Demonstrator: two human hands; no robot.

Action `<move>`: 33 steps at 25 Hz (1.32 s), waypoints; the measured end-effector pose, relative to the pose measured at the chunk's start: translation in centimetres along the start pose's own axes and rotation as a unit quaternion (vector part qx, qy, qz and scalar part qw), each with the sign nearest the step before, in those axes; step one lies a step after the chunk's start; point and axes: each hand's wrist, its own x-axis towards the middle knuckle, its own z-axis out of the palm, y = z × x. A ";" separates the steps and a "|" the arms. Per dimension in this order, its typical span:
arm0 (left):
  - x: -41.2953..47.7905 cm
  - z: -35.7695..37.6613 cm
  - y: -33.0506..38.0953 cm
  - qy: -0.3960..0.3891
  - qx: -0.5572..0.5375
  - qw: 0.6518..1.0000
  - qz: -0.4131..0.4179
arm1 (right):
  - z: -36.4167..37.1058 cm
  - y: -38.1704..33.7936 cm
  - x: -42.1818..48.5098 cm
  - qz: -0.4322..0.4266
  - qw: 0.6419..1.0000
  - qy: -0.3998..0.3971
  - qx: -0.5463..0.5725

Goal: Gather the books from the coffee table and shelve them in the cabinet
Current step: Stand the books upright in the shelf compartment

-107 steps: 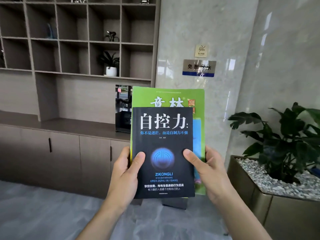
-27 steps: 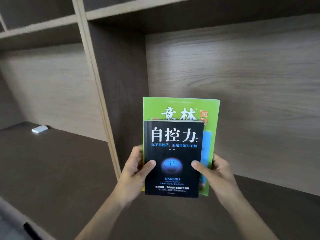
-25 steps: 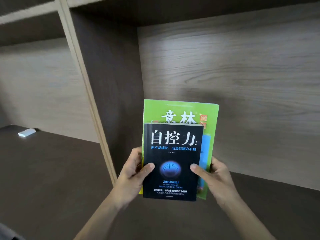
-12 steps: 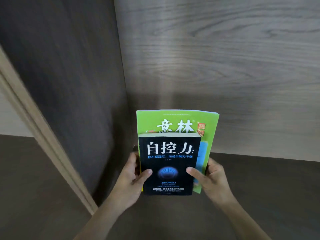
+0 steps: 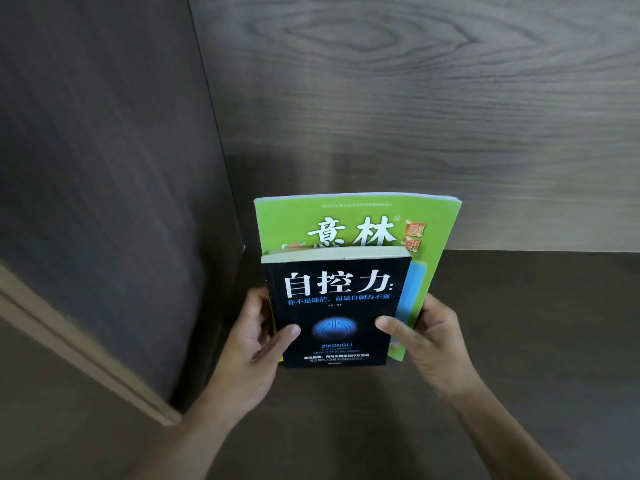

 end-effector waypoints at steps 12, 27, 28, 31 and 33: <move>2.4 -1.7 0.6 -0.088 -0.056 0.992 -0.066 | -0.6 -0.3 0.3 0.066 0.997 -0.044 0.023; -2.9 6.2 1.8 0.077 0.094 0.992 0.039 | 9.8 -1.2 0.7 0.106 0.991 0.076 0.035; -2.9 6.1 1.9 0.059 0.100 0.993 0.038 | 9.8 -1.0 0.9 0.122 0.990 0.068 0.039; -3.0 5.7 2.2 0.019 0.098 0.995 0.031 | 9.7 -0.8 1.1 0.169 0.983 0.048 0.060; -3.1 5.5 2.3 0.025 0.089 0.995 0.028 | 10.0 -1.0 1.3 0.177 0.982 0.038 0.057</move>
